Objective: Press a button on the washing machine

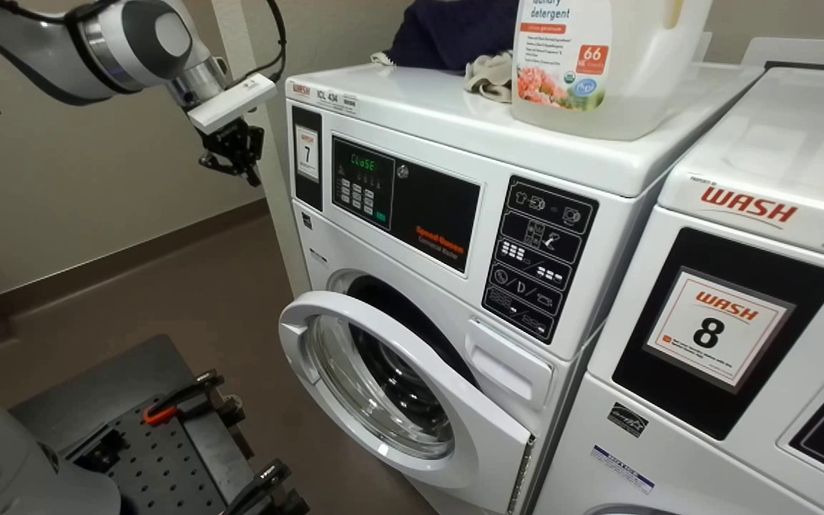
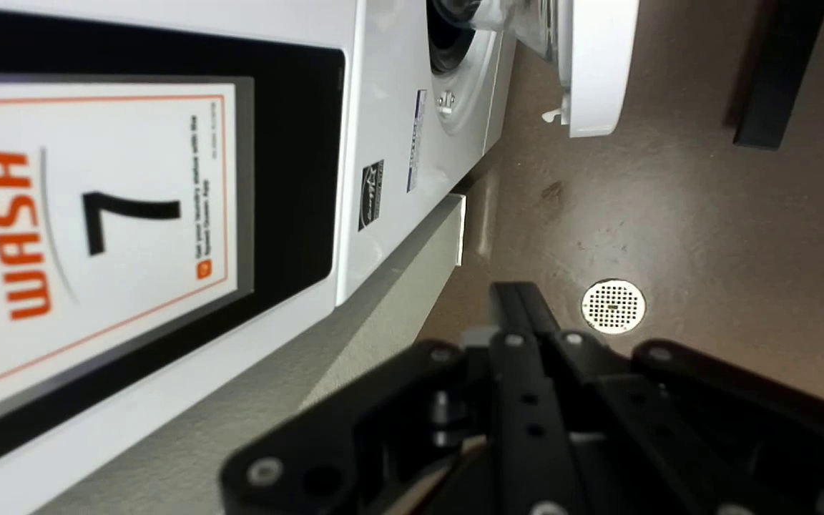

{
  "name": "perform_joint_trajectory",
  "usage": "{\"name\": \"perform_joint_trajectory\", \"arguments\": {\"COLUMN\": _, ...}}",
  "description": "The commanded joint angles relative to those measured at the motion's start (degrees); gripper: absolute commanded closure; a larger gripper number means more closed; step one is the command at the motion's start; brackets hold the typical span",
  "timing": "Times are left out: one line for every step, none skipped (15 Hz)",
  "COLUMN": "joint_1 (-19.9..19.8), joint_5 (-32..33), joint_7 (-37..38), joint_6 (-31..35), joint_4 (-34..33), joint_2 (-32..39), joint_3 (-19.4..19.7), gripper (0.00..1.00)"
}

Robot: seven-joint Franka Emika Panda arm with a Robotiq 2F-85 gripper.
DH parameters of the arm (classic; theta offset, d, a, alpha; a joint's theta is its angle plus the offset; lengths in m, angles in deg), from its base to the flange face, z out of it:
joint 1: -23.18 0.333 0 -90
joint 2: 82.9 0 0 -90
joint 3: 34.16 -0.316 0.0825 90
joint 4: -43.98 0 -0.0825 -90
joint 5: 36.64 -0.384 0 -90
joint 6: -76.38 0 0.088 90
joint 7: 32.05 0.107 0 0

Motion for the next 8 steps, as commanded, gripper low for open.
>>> {"name": "perform_joint_trajectory", "arguments": {"joint_1": 3.34, "joint_5": -3.25, "joint_7": -2.28, "joint_6": -6.39, "joint_4": -1.40, "joint_2": -3.28, "joint_3": 2.76, "gripper": 1.00}}
{"name": "perform_joint_trajectory", "arguments": {"joint_1": 3.82, "joint_5": -3.13, "joint_7": -1.82, "joint_6": -7.74, "joint_4": -1.74, "joint_2": -3.77, "joint_3": 3.19, "gripper": 1.00}}
{"name": "perform_joint_trajectory", "arguments": {"joint_1": 4.38, "joint_5": -3.92, "joint_7": -2.54, "joint_6": -8.11, "joint_4": -1.78, "joint_2": -4.23, "joint_3": 3.69, "gripper": 1.00}}
{"name": "perform_joint_trajectory", "arguments": {"joint_1": 4.71, "joint_5": -3.55, "joint_7": -1.79, "joint_6": -9.23, "joint_4": -2.15, "joint_2": -4.63, "joint_3": 3.98, "gripper": 1.00}}
{"name": "perform_joint_trajectory", "arguments": {"joint_1": 5.22, "joint_5": -4.51, "joint_7": -2.49, "joint_6": -9.89, "joint_4": -2.23, "joint_2": -5.00, "joint_3": 4.42, "gripper": 1.00}}
{"name": "perform_joint_trajectory", "arguments": {"joint_1": 5.37, "joint_5": -4.00, "joint_7": -1.73, "joint_6": -10.43, "joint_4": -2.45, "joint_2": -5.26, "joint_3": 4.52, "gripper": 1.00}}
{"name": "perform_joint_trajectory", "arguments": {"joint_1": 5.63, "joint_5": -3.94, "joint_7": -1.72, "joint_6": -10.91, "joint_4": -2.65, "joint_2": -5.44, "joint_3": 4.78, "gripper": 1.00}}
{"name": "perform_joint_trajectory", "arguments": {"joint_1": 5.74, "joint_5": -3.46, "joint_7": -1.48, "joint_6": -11.30, "joint_4": -2.98, "joint_2": -5.46, "joint_3": 4.89, "gripper": 1.00}}
